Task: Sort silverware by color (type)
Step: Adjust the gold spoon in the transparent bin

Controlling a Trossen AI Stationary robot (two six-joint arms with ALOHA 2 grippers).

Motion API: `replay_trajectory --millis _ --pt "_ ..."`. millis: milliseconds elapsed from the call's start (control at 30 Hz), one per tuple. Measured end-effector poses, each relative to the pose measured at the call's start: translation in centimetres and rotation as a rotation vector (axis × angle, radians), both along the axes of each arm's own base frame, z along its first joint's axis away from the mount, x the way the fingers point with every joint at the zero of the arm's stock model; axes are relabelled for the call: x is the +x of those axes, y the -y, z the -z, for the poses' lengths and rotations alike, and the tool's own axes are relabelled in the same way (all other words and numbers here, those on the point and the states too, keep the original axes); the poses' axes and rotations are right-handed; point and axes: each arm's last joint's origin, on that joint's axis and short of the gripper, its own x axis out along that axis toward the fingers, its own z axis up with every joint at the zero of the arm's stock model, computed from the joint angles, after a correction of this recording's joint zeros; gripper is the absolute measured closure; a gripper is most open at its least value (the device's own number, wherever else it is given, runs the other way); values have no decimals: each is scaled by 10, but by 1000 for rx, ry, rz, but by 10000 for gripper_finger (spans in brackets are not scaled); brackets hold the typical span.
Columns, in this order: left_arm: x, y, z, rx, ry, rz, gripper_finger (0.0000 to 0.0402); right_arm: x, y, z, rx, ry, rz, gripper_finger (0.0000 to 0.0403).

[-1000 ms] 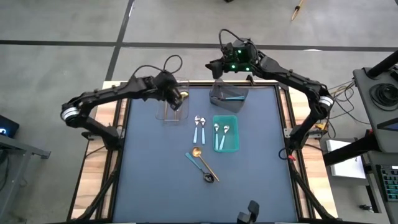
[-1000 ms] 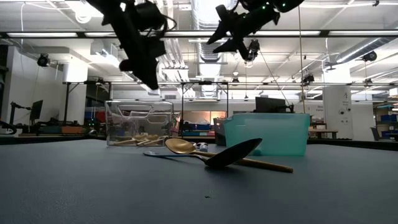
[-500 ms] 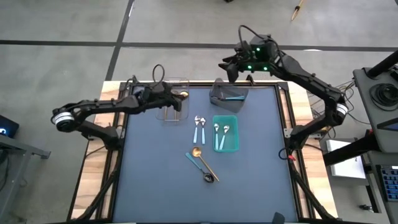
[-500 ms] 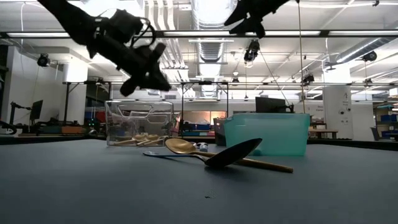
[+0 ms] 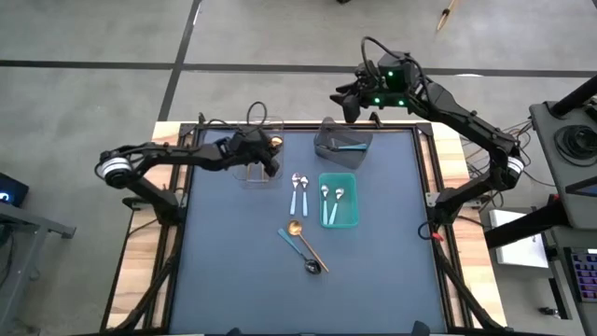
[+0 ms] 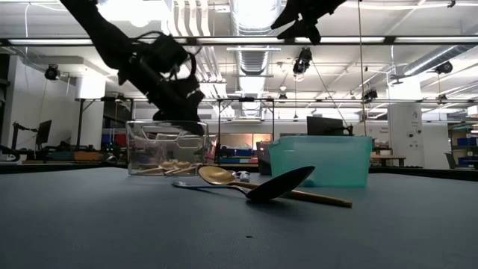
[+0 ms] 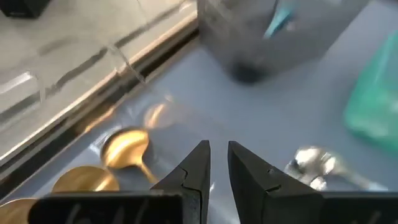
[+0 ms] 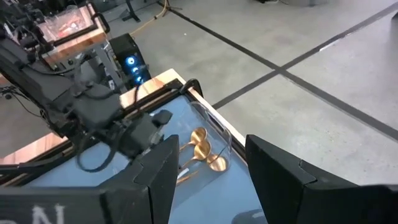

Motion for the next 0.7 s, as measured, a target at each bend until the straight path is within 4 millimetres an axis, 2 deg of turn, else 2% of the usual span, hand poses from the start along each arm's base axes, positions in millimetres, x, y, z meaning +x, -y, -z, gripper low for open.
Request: replay_trajectory --millis 133,333,700 --pt "2 -15 10 -68 -56 -13 364 -1 0 2 17 -21 1 227" --pt "15 -24 21 -115 -102 -10 364 -1 -1 4 29 -27 4 227" --pt "15 -27 31 -133 -176 -14 364 -1 -1 4 32 -28 6 227"
